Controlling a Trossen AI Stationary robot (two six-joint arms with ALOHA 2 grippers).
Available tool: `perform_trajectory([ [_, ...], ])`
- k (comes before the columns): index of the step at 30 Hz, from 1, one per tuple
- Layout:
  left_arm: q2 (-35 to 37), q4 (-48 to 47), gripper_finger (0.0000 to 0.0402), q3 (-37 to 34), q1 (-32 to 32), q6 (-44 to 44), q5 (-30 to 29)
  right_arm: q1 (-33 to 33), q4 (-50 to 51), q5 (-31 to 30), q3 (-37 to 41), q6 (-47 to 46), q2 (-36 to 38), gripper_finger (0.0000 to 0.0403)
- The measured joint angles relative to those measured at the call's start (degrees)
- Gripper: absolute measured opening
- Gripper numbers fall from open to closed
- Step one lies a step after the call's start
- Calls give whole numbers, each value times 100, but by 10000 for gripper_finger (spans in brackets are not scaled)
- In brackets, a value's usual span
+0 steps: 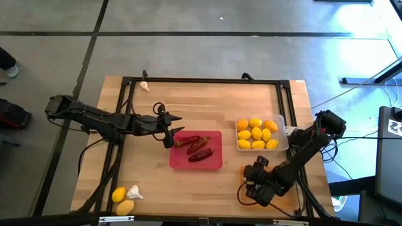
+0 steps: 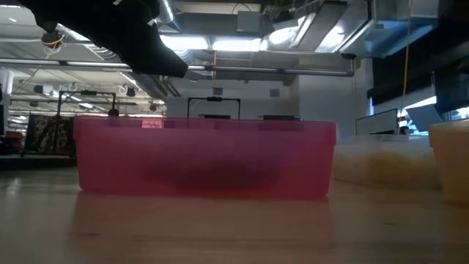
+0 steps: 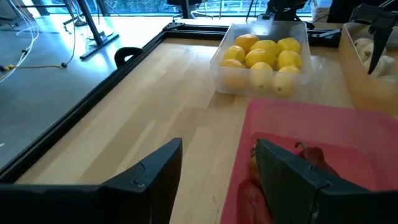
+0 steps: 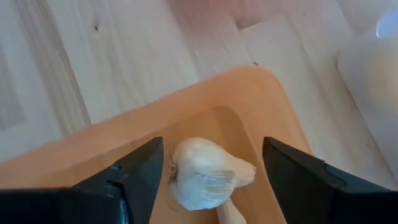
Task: Sort produce into baskets
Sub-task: Put the white garlic into the orange bin
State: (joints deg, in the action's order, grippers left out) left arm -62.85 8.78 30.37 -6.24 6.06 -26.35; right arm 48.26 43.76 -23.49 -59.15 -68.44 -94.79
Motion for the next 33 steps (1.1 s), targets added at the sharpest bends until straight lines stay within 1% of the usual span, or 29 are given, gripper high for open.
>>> perform_trajectory([
  [3,0,0,200,0,0,-2,-2,-87,127,76,-133,131,11,270],
  [7,0,-3,200,3,1,-28,-4,-188,721,31,-528,303,99,270],
  [9,0,-86,200,49,0,-59,-111,-190,1084,-130,-753,423,204,271],
  [13,7,-238,200,148,2,-84,-439,-213,1598,-752,-1097,464,408,271],
  [16,37,-441,200,235,30,-54,-870,-218,1626,-1230,-1163,577,490,271],
  [18,113,-710,200,290,85,36,-1195,-222,1646,-1384,-1160,636,495,271],
  [22,323,-1202,200,354,314,469,-1599,-263,1637,-1476,-1157,747,495,271],
  [25,475,-1647,200,355,614,985,-1750,-266,1643,-1556,-1152,762,495,271],
  [29,550,-2243,200,352,1123,1722,-1809,-266,1613,-1660,-1087,832,495,271],
  [33,473,-2800,200,342,1615,2189,-1809,-266,1551,-1693,-970,824,493,271],
])
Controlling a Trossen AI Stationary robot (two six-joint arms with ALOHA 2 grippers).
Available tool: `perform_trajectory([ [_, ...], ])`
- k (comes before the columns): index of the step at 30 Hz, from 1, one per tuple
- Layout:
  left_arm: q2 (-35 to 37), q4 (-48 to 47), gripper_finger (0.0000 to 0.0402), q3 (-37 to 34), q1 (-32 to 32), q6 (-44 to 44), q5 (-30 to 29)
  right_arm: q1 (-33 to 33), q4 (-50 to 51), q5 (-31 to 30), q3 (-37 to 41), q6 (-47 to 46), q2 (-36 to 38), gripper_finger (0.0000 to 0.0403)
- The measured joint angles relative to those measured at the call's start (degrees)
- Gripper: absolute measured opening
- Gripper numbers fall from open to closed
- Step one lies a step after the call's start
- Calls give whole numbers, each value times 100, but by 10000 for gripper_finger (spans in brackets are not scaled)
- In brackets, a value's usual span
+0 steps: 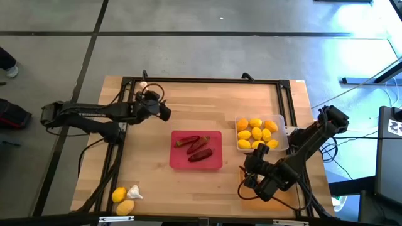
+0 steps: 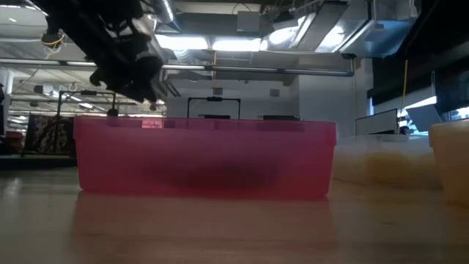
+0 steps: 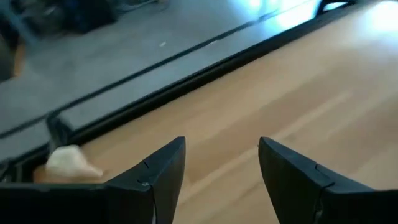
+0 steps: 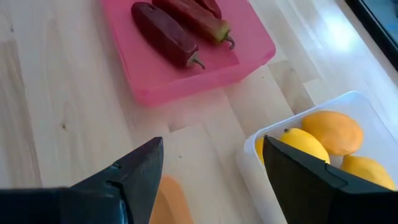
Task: Sort produce into baskets
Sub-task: Put the white garlic into the orange bin
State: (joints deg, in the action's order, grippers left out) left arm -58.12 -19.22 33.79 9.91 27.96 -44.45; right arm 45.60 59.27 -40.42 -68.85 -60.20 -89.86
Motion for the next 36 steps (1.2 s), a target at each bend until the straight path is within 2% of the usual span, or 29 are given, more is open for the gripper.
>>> perform_trajectory([
  [7,-215,-51,200,-170,295,-317,143,0,-277,-13,219,4,0,271],
  [12,-390,-391,200,-191,895,816,228,0,-530,-13,404,4,0,271],
  [14,-466,-580,200,-195,1198,956,342,0,-547,-13,447,5,0,271],
  [19,-667,-572,200,-195,1943,963,777,0,-527,-27,482,10,0,271],
  [25,-993,-525,200,-195,2771,772,925,0,-520,-112,482,67,0,271],
  [36,-1854,499,200,-191,3469,339,1007,11,-512,-116,482,72,-2,271],
])
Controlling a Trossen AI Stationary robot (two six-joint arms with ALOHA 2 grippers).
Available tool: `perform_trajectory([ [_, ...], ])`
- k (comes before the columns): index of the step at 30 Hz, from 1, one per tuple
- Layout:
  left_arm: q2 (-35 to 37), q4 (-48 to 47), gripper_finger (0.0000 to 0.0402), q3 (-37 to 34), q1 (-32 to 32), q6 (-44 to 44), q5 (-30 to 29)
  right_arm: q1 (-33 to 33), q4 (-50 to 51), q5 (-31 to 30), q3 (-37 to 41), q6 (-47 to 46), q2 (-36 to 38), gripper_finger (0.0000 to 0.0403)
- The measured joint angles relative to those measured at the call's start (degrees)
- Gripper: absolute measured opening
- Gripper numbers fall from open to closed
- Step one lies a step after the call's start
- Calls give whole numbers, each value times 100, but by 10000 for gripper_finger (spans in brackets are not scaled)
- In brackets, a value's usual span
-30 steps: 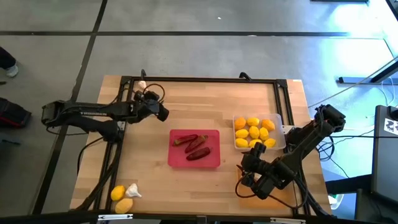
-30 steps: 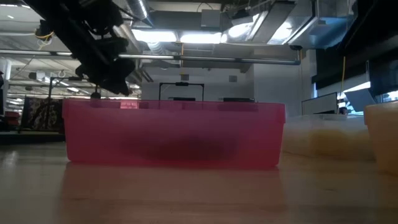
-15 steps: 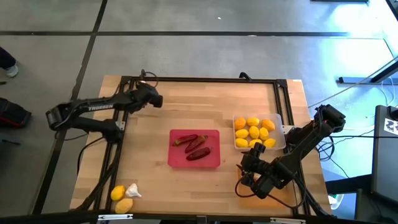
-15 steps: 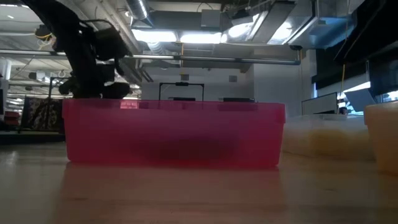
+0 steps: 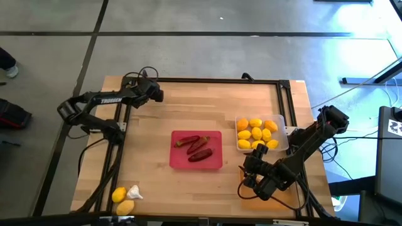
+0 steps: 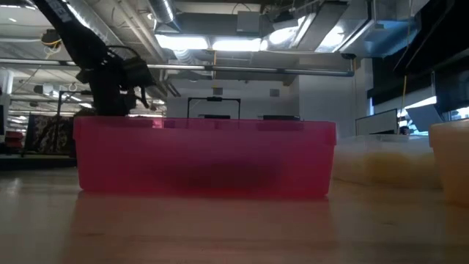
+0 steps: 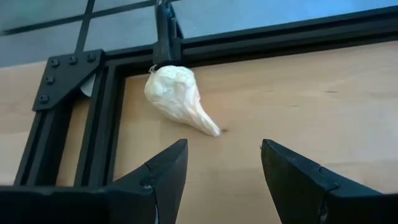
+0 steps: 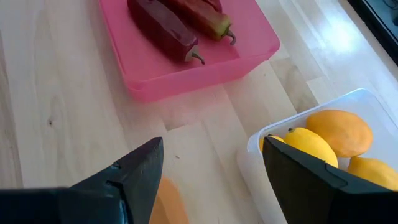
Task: Sort produce into baskets
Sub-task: Put the white garlic into the orange bin
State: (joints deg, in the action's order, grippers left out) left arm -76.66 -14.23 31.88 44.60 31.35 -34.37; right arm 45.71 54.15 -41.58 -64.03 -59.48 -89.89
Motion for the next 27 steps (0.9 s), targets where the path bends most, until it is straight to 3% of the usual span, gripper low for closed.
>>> perform_trajectory([
  [8,-625,463,200,2,371,23,38,0,36,0,0,2,0,271],
  [21,-740,676,200,4,308,223,-273,0,50,-96,0,7,-37,271],
  [27,-835,285,200,237,177,182,113,7,167,-98,0,9,-44,271],
])
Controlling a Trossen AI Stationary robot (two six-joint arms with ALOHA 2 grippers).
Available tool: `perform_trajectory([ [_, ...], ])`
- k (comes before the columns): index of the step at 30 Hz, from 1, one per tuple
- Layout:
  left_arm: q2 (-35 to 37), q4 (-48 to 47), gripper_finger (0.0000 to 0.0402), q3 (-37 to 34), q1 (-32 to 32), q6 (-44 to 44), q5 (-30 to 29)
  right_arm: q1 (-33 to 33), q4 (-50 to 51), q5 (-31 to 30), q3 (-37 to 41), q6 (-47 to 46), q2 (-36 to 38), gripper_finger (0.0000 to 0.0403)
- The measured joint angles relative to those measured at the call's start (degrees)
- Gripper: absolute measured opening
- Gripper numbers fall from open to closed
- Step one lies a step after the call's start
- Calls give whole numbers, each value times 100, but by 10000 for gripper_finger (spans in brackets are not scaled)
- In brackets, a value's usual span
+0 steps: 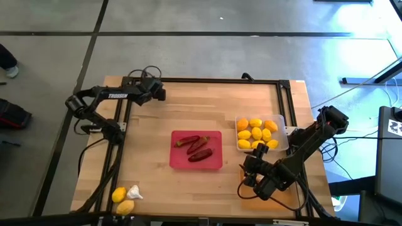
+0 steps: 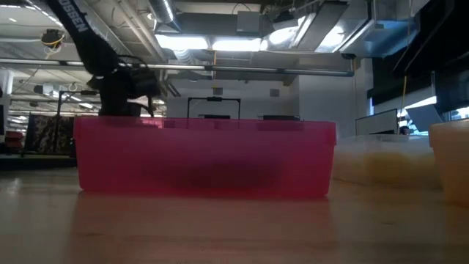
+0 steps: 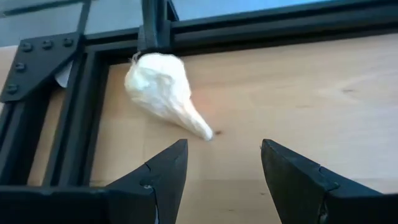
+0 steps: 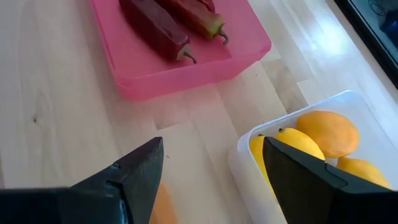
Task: Sort produce into baskets
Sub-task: Put the white garlic into the orange bin
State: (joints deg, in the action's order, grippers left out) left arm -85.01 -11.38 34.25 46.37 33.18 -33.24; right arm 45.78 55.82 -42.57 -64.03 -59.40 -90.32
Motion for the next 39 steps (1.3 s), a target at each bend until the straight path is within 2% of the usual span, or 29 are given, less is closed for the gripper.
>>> perform_trajectory([
  [6,4,-1694,200,1137,63,-25,193,-2,56,-2,-2,0,0,271],
  [12,-85,-2168,200,1884,467,-446,193,0,54,-39,-2,-5,0,271],
  [14,-204,-2283,200,1925,634,-443,226,0,54,-34,-2,-15,2,271],
  [17,-451,-2398,200,1925,841,-333,619,7,61,7,-2,-15,2,271],
  [22,-994,-2528,200,1960,982,-237,730,81,169,-34,-2,-26,7,271],
  [32,-1342,-2531,182,2102,813,-53,674,72,231,-39,-2,-31,7,271],
  [39,-1487,-2555,164,2106,702,-3,330,76,231,-42,-2,-31,7,271],
])
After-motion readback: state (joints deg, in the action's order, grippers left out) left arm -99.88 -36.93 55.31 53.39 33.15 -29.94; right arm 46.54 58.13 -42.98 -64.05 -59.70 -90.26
